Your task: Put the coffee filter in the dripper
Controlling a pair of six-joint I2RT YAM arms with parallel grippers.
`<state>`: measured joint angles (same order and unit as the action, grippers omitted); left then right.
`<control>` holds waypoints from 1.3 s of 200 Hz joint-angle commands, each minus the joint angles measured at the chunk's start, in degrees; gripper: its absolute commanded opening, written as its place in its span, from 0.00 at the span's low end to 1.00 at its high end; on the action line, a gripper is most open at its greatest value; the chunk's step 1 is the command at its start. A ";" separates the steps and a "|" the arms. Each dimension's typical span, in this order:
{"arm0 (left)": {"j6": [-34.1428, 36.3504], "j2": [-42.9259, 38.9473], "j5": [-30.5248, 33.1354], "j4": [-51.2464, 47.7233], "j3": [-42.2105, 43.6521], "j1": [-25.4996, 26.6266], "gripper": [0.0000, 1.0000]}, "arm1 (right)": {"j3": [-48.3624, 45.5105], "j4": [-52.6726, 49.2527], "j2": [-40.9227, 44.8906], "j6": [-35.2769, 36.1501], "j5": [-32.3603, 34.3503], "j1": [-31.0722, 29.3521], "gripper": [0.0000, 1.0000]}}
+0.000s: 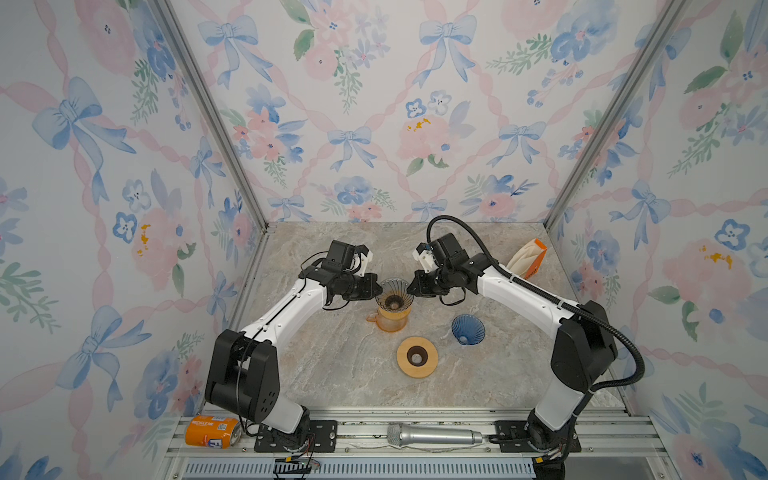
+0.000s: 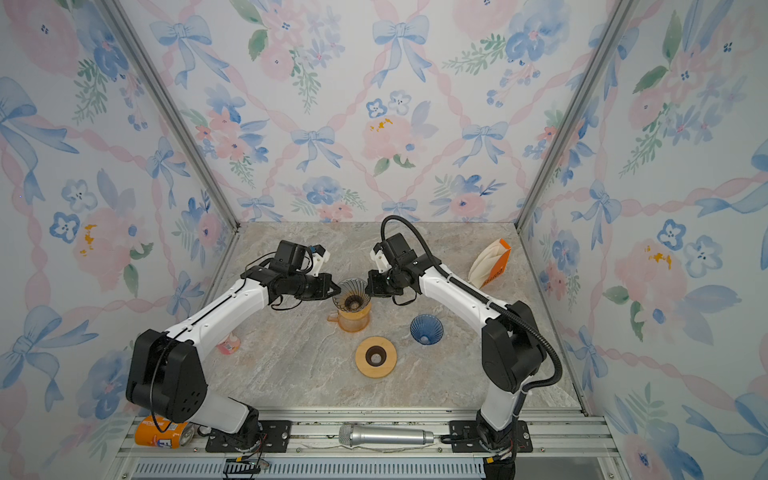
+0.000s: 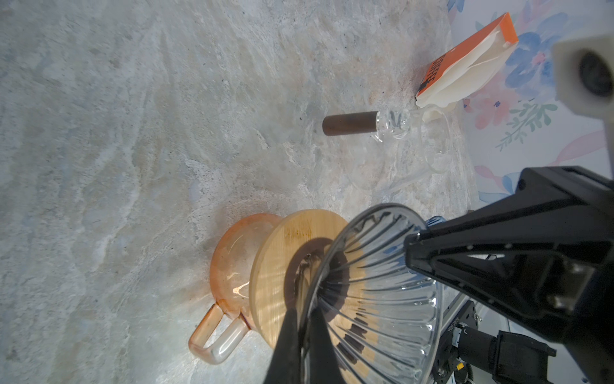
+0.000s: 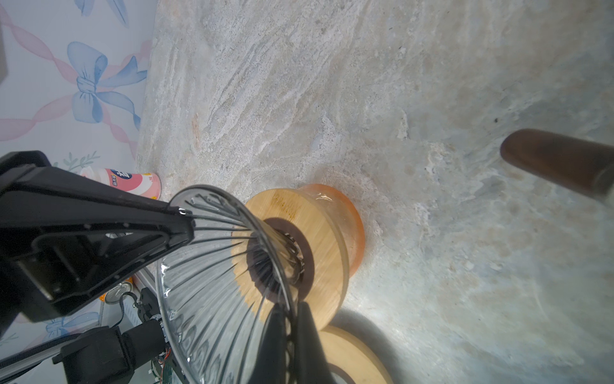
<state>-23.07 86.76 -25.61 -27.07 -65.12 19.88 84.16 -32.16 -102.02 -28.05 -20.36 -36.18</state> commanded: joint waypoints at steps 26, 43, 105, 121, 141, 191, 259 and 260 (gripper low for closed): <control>2.87 2.85 4.15 -5.34 3.44 -0.36 0.00 | -0.61 -9.55 -6.88 0.81 3.78 -0.57 0.04; 3.03 2.37 3.95 -5.29 2.92 -0.40 0.00 | -0.19 -9.23 -6.71 0.81 3.16 -0.86 0.04; 3.60 -0.94 3.64 -5.46 3.43 -3.60 0.00 | 3.35 -8.18 -7.69 1.46 0.22 -2.34 0.08; 3.98 -2.09 2.98 -5.54 3.92 -4.83 0.00 | 4.58 -8.45 -8.75 1.35 -0.44 -2.96 0.09; 5.12 -3.34 2.94 -6.23 3.73 -6.06 0.00 | 5.64 -8.19 -9.50 1.00 -1.03 -3.78 0.10; 5.74 -4.14 2.34 -7.23 3.90 -7.21 0.00 | 7.26 -6.92 -10.30 -0.25 -2.89 -4.23 0.12; 4.70 -4.11 1.25 -7.21 1.20 -7.19 0.11 | 8.73 -6.27 -8.34 -0.71 -3.61 -3.66 0.21; 4.66 -4.13 1.26 -7.21 1.17 -7.21 0.12 | 8.69 -6.21 -8.27 -0.74 -3.62 -3.65 0.21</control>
<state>-20.03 82.61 -27.07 -31.46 -62.89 13.19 92.25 -33.91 -110.06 -28.62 -24.71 -39.88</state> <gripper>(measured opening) 0.080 0.193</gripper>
